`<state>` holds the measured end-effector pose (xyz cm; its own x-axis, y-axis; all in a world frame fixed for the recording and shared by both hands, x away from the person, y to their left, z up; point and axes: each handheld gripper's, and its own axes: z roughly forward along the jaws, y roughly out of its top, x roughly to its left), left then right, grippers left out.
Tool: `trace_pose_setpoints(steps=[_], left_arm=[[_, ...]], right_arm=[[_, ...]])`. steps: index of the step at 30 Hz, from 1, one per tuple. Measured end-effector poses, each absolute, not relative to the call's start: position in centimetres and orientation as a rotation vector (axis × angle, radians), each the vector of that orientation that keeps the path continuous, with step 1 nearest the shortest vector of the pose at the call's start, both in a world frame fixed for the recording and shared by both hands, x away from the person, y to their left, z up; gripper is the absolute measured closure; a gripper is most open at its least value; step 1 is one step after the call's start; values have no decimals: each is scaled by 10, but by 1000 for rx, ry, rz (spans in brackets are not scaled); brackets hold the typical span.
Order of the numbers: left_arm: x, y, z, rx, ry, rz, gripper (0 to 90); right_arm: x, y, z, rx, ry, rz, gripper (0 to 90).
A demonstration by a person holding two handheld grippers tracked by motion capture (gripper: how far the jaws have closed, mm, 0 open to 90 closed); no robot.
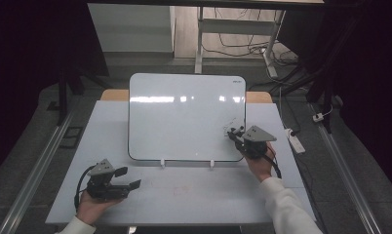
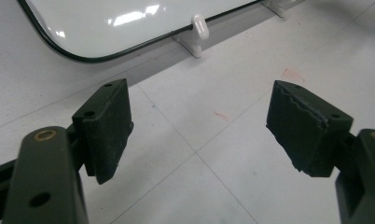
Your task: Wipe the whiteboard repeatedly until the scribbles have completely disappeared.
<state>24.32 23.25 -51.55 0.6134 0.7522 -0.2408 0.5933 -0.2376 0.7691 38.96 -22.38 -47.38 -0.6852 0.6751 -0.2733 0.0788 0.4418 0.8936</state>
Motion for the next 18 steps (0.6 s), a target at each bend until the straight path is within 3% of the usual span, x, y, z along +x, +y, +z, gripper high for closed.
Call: trace_pose_setpoints(steps=[5,10,15,18], left_arm=[[242,231,-515,1943,1061,224,229],[244,231,-515,1943,1069,223,229],[242,231,-515,1940,1063,224,229],[243,232,-515,1939,1067,222,229]], right_arm=[[398,-237,-468,777,1944,1299,779],[381,-206,-481,596,2076,1223,779],[394,-235,-471,788,1941,1288,780],[384,-221,-478,719,2035,1286,780]])
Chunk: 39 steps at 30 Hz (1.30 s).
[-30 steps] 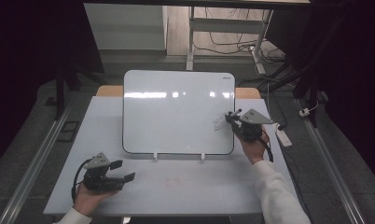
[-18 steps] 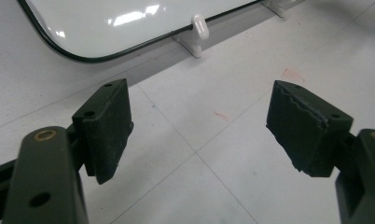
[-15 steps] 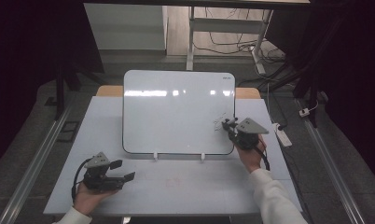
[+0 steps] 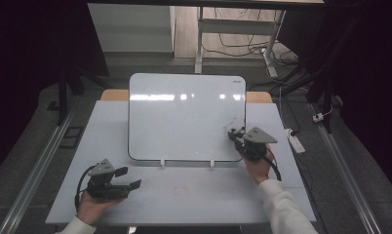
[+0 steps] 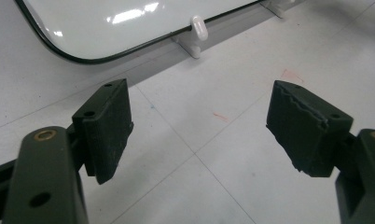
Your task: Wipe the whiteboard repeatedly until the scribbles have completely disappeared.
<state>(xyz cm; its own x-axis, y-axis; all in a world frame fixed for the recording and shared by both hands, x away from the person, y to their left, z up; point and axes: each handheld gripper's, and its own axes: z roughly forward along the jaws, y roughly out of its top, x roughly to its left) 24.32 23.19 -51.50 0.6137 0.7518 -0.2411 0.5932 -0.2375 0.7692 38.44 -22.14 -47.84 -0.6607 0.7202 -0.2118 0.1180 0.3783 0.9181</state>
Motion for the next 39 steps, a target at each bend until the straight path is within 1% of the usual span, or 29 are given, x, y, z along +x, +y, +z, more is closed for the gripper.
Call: trace_pose_setpoints(steps=[2,6,11,16,21,26,30,36,39], left_arm=[[243,232,-515,1940,1067,222,229],[241,232,-514,1939,1063,226,230],[243,232,-515,1941,1070,224,229],[242,232,-515,1941,1069,225,229],[243,232,-516,1939,1074,226,229],[242,232,-515,1939,1068,227,229],[243,234,-515,1930,1073,226,229],[241,234,-514,1930,1070,228,229],[241,236,-513,1923,1073,233,229]], right_arm=[[381,-216,-481,666,2055,1255,780],[390,-233,-475,778,1965,1301,780],[379,-214,-484,676,2046,1275,780],[392,-227,-475,782,1952,1319,779],[377,-202,-486,614,2068,1254,779],[391,-218,-475,728,1977,1297,779],[378,-204,-484,610,2071,1241,779],[402,-215,-465,747,1962,1303,779],[389,-201,-475,639,2069,1265,779]])
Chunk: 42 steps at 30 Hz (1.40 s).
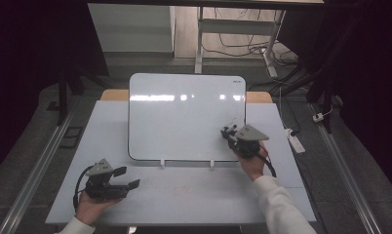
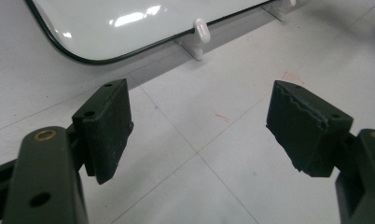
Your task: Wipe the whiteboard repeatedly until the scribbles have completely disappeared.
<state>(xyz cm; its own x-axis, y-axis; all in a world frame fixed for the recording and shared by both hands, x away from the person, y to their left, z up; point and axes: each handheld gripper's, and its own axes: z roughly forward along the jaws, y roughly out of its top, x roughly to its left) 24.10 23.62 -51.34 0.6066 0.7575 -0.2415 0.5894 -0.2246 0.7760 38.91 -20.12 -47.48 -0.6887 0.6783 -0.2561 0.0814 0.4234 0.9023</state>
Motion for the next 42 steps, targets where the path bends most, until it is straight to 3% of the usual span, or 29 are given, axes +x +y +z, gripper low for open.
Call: trace_pose_setpoints(steps=[8,13,19,25,30,34,42], left_arm=[[241,238,-513,1912,1081,226,229],[242,236,-515,1921,1080,221,229],[242,235,-514,1922,1077,222,229],[243,235,-515,1924,1081,219,230],[242,235,-515,1924,1077,221,229],[244,235,-515,1924,1080,218,229],[243,236,-515,1922,1080,220,229]], right_arm=[[408,-218,-461,749,1939,1315,779],[387,-201,-478,616,2084,1273,779],[408,-218,-463,739,1948,1318,779],[394,-192,-471,565,2072,1234,779],[409,-206,-460,735,1941,1304,779],[395,-190,-472,611,2043,1268,779],[403,-208,-465,705,1973,1296,779]])
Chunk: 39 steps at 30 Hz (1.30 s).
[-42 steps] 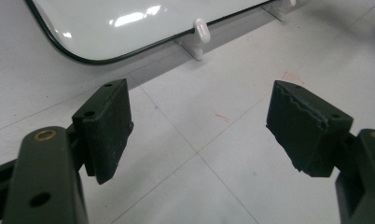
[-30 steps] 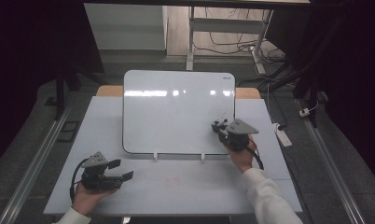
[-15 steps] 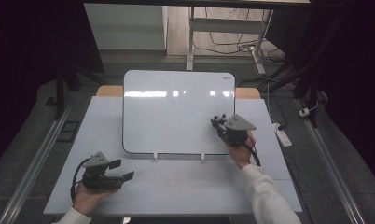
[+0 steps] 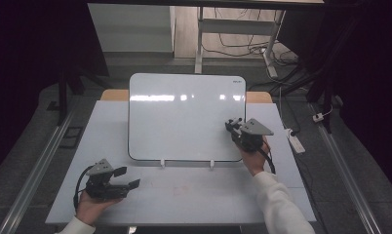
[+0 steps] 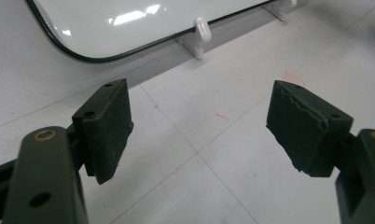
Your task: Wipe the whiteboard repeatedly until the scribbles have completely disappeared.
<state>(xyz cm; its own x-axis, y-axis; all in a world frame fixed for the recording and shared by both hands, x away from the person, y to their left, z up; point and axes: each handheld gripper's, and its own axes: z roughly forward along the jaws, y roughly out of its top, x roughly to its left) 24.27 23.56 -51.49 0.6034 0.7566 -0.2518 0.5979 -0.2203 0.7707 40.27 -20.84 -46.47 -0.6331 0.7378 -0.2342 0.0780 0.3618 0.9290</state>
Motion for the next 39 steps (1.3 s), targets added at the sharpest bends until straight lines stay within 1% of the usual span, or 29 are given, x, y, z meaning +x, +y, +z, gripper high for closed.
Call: trace_pose_setpoints(steps=[2,5,11,16,18,21,24,29,33,39], left_arm=[[243,236,-516,1924,1080,219,229],[243,235,-516,1928,1079,218,229],[244,234,-516,1929,1085,217,229],[243,234,-516,1929,1082,218,229],[243,234,-516,1929,1082,216,229],[244,235,-516,1928,1084,215,229],[244,235,-517,1929,1084,215,229],[243,234,-516,1931,1080,218,229],[244,235,-516,1928,1084,217,229],[242,235,-515,1926,1078,223,229]], right_arm=[[401,-210,-465,650,1992,1250,779],[408,-228,-461,790,1924,1329,779],[392,-201,-474,598,2059,1254,779],[417,-227,-454,760,1902,1303,779],[424,-232,-448,772,1894,1307,779],[421,-226,-451,759,1937,1322,779],[413,-214,-455,663,2000,1264,779],[427,-222,-447,802,1884,1345,779],[415,-201,-455,671,1989,1293,779],[420,-227,-450,787,1902,1305,779]])
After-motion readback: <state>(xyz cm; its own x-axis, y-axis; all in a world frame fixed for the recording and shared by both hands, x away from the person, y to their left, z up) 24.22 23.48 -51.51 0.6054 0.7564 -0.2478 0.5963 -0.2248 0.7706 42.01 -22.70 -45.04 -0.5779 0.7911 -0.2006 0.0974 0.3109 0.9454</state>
